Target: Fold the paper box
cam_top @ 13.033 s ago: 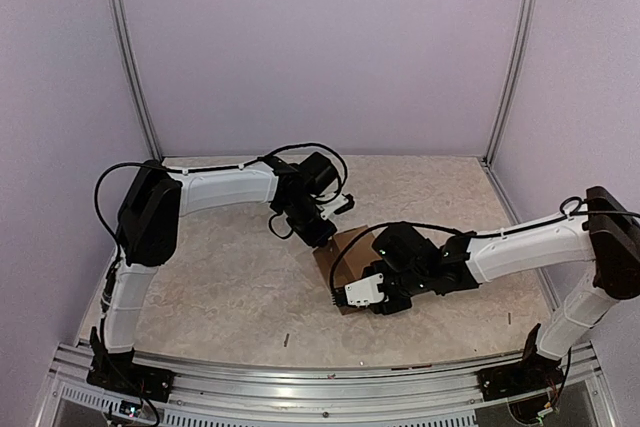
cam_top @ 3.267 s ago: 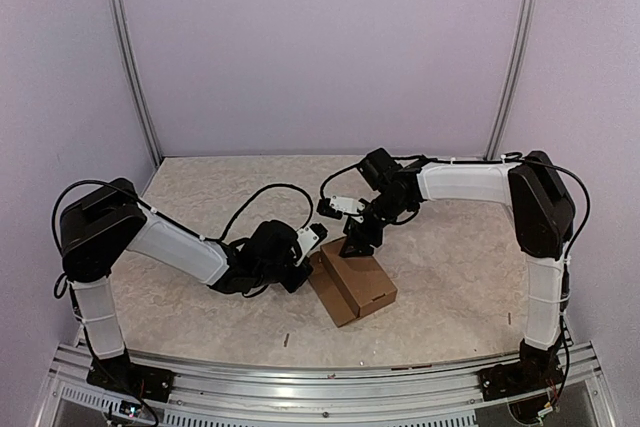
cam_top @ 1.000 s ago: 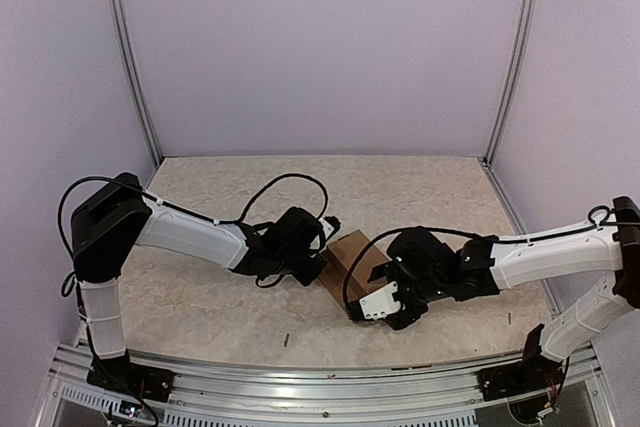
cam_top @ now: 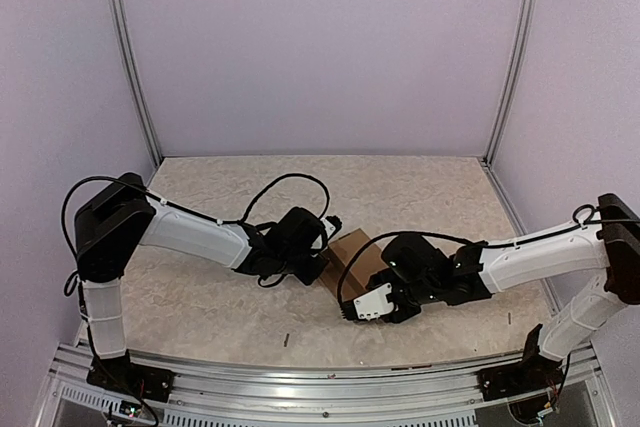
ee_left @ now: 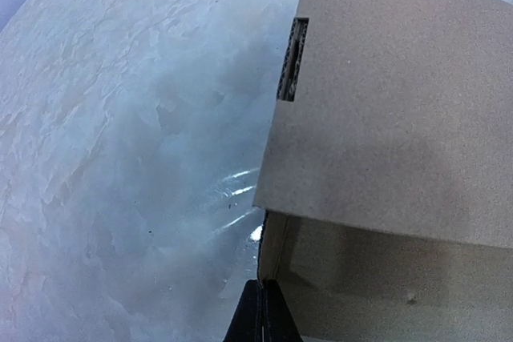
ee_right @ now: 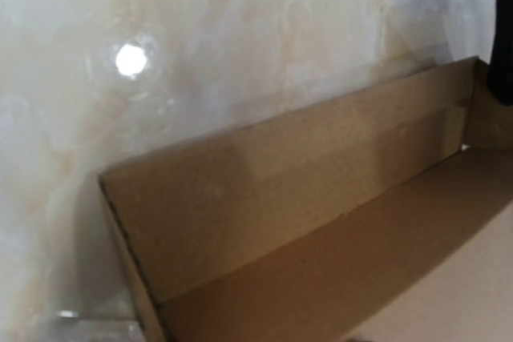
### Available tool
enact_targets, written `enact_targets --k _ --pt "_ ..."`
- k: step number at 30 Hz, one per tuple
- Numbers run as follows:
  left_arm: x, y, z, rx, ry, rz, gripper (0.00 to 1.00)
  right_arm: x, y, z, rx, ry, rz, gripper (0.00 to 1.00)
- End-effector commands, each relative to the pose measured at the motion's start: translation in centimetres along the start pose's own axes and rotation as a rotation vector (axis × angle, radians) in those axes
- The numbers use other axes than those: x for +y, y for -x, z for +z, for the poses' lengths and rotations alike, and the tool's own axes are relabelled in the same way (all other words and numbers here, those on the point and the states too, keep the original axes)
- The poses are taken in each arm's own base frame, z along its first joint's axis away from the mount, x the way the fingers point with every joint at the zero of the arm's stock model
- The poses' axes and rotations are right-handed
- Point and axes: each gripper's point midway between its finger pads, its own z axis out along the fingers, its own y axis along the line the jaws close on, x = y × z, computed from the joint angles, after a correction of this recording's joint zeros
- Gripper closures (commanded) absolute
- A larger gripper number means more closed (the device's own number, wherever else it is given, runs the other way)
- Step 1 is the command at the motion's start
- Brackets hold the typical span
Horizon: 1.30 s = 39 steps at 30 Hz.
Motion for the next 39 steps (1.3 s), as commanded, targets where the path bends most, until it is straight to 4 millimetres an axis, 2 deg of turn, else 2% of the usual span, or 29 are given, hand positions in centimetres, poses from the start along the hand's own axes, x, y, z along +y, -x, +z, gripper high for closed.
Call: enact_targets --k 1,2,10,18,28,39 --pt "-1.7 -2.4 0.9 0.053 -0.044 0.046 1.00 0.6 0.0 0.9 0.007 0.025 0.004 0.50" --pt "-1.7 -2.1 0.9 0.027 -0.042 0.038 1.00 0.7 0.0 1.0 0.008 0.028 0.002 0.50" --pt "-1.2 -3.1 0.5 -0.049 -0.026 0.017 1.00 0.5 -0.3 0.7 0.007 0.026 0.018 0.48" --pt "-0.8 -3.4 -0.4 -0.136 -0.017 0.057 1.00 0.3 -1.7 0.7 0.004 0.062 0.080 0.46" --pt "-1.0 -3.2 -0.2 -0.137 -0.027 0.069 1.00 0.0 -2.0 0.7 -0.013 0.078 0.101 0.46" --pt "-1.5 -1.8 -0.5 -0.055 -0.059 0.092 1.00 2.0 -1.9 0.7 -0.035 0.164 0.064 0.46"
